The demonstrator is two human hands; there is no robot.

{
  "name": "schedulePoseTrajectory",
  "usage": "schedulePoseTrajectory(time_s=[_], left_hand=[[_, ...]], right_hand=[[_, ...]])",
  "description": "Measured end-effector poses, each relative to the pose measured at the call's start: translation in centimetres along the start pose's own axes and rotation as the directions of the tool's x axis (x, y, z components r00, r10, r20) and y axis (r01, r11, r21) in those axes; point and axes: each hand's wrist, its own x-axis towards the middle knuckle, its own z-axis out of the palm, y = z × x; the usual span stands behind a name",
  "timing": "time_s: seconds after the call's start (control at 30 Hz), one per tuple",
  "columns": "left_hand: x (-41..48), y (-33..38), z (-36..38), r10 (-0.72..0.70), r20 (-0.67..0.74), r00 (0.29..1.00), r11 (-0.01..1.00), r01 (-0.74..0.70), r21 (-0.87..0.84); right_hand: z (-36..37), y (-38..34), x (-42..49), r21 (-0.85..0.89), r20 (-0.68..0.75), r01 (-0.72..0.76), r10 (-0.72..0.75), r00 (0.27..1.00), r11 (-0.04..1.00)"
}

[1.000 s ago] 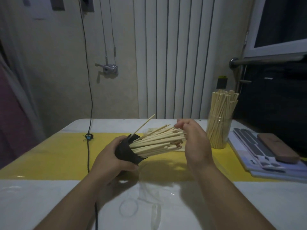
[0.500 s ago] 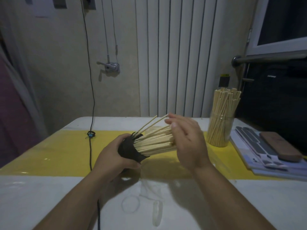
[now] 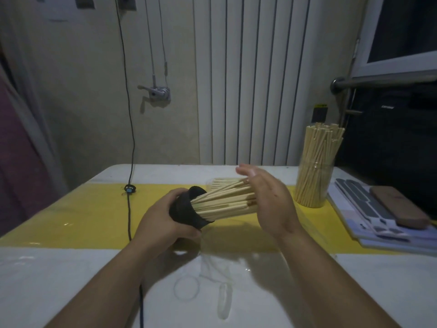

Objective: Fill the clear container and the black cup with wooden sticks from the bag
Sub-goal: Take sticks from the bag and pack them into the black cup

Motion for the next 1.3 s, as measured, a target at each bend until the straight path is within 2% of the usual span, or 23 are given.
schedulePoseTrajectory(time_s=[0.13,0.27,0.37,0.43,0.5,0.57,0.63,0.73,0.83,0.9,0.97,1.07,1.3], left_hand=[[0.0,-0.1,-0.2,-0.022,-0.027,0.999,0.997,0.02,-0.078],[0.1,-0.5,-0.3,-0.058,-0.042,0.997,0.992,0.053,-0.116],[0.1,-0.5,-0.4,-0.079,-0.058,0.995,0.988,0.07,-0.141],[0.1,-0.4,-0.4,-0.085,-0.069,0.994,0.986,0.074,-0.15],[0.1,-0.3,-0.4,-0.089,-0.073,0.993,0.984,0.077,-0.158],[0.1,-0.3,-0.5,-0.091,-0.073,0.993,0.984,0.078,-0.163],[0.1,-0.3,-0.6,-0.097,-0.07,0.993,0.983,0.085,-0.16],[0.0,-0.1,-0.6,-0.103,-0.068,0.992,0.982,0.091,-0.165],[-0.1,0.0,-0.6,-0.105,-0.073,0.992,0.981,0.092,-0.171],[-0.1,-0.1,-0.6,-0.108,-0.072,0.992,0.982,0.095,-0.163],[0.0,-0.2,-0.6,-0.109,-0.076,0.991,0.984,0.096,-0.151],[0.0,-0.3,-0.5,-0.108,-0.087,0.99,0.984,0.094,-0.149],[-0.2,-0.1,-0.4,-0.107,-0.097,0.99,0.981,0.089,-0.172]], right_hand=[[-0.5,0.1,0.0,0.025,-0.176,-0.052,0.056,0.983,0.998],[-1.1,0.2,0.0,-0.101,-0.219,-0.032,0.009,0.976,0.994],[-1.5,0.4,0.2,-0.117,-0.253,-0.044,0.013,0.967,0.992],[-1.9,0.8,0.5,-0.101,-0.201,-0.101,0.079,0.976,0.99],[-2.2,0.8,0.5,-0.12,-0.052,-0.19,0.185,0.981,0.974],[-2.1,0.6,0.2,-0.258,0.12,-0.234,0.272,0.955,0.937],[-1.7,0.6,0.0,-0.41,0.239,-0.221,0.338,0.91,0.885],[-1.0,0.7,-0.2,-0.603,0.305,-0.164,0.416,0.857,0.78],[-0.3,1.4,-0.4,-0.715,0.376,-0.124,0.528,0.762,0.688],[0.4,2.4,-0.6,-0.774,0.437,-0.023,0.56,0.704,0.633],[0.7,2.9,-0.7,-0.808,0.444,0.045,0.556,0.702,0.588],[0.7,3.0,-1.0,-0.834,0.403,0.053,0.542,0.738,0.549],[0.5,6.0,-0.5,-0.881,0.279,-0.061,0.62,0.733,0.469]])
